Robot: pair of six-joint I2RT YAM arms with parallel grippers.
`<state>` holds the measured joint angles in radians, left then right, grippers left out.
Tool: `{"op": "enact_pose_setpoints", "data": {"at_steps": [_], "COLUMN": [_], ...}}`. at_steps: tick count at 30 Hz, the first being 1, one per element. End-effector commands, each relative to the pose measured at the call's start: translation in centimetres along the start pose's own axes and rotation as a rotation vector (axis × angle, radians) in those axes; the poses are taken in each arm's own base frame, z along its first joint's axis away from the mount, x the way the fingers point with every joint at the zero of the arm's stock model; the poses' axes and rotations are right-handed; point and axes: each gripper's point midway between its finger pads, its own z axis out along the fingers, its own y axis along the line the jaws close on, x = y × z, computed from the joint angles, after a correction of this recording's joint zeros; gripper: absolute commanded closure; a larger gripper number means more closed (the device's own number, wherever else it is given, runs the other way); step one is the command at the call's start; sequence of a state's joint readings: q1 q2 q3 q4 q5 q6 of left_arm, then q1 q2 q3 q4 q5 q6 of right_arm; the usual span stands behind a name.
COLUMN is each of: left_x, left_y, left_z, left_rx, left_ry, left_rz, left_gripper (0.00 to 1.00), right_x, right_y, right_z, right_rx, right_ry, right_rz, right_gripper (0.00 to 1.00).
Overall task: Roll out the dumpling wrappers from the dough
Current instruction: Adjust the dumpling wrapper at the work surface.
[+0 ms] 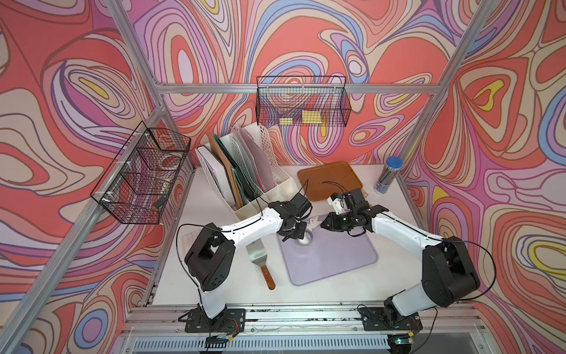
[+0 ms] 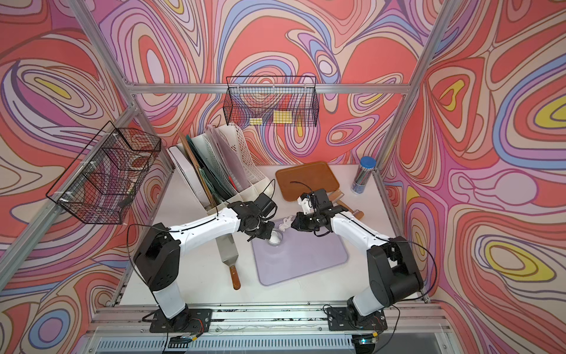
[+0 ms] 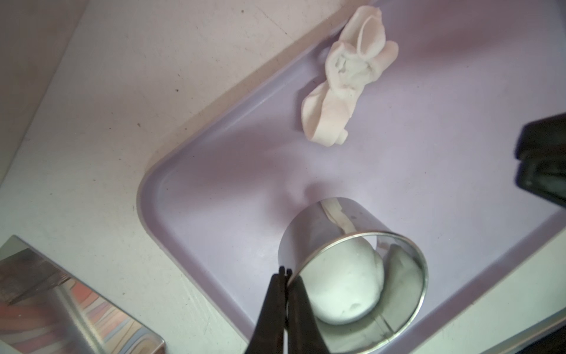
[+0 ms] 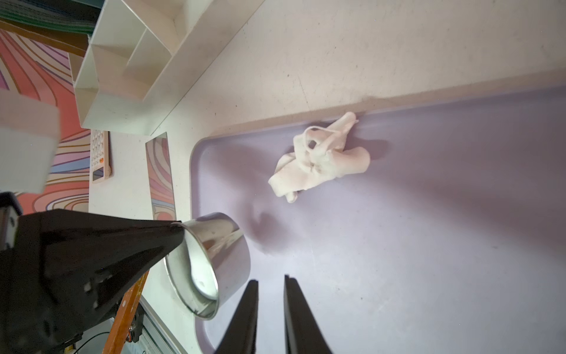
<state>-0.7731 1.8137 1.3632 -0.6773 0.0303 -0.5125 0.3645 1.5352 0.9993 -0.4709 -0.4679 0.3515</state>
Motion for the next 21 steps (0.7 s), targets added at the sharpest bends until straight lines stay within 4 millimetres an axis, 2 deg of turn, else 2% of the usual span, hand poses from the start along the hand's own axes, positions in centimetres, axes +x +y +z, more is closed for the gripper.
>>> {"op": "enact_pose_setpoints", "data": {"at_steps": [1, 5, 8, 13, 17, 21], "left_x": [0.3, 1.8, 2.6, 3.6, 3.2, 3.0], "left_y": [1.0, 4.0, 5.5, 6.2, 6.0, 7.7], "left_z": [1.5, 2.5, 2.7, 3.3, 2.9, 2.3], "left_rx": [-0.067, -0.192, -0.229, -0.234, -0.202, -0.246], "left_ry": [0.012, 0.054, 0.069, 0.107, 0.090, 0.083], "left_rz": [-0.018, -0.017, -0.031, -0.033, -0.057, -0.093], "left_gripper": [1.00, 1.00, 1.00, 1.00, 1.00, 1.00], "right_x": [-0.5, 0.1, 0.4, 1.0, 1.6, 2.8], "right_y": [0.5, 0.3, 0.2, 0.8, 1.9, 2.4], "right_z": [-0.5, 0.1, 0.9, 2.5, 3.7, 5.1], "right_rx": [0.001, 0.003, 0.008, 0.001, -0.018, -0.035], "right_ry": [-0.010, 0.017, 0.037, 0.069, 0.092, 0.127], "right_rz": [-0.028, -0.025, -0.028, -0.041, -0.058, -0.058], "right_gripper": [0.80, 0.80, 0.79, 0.80, 0.80, 0.80]}}
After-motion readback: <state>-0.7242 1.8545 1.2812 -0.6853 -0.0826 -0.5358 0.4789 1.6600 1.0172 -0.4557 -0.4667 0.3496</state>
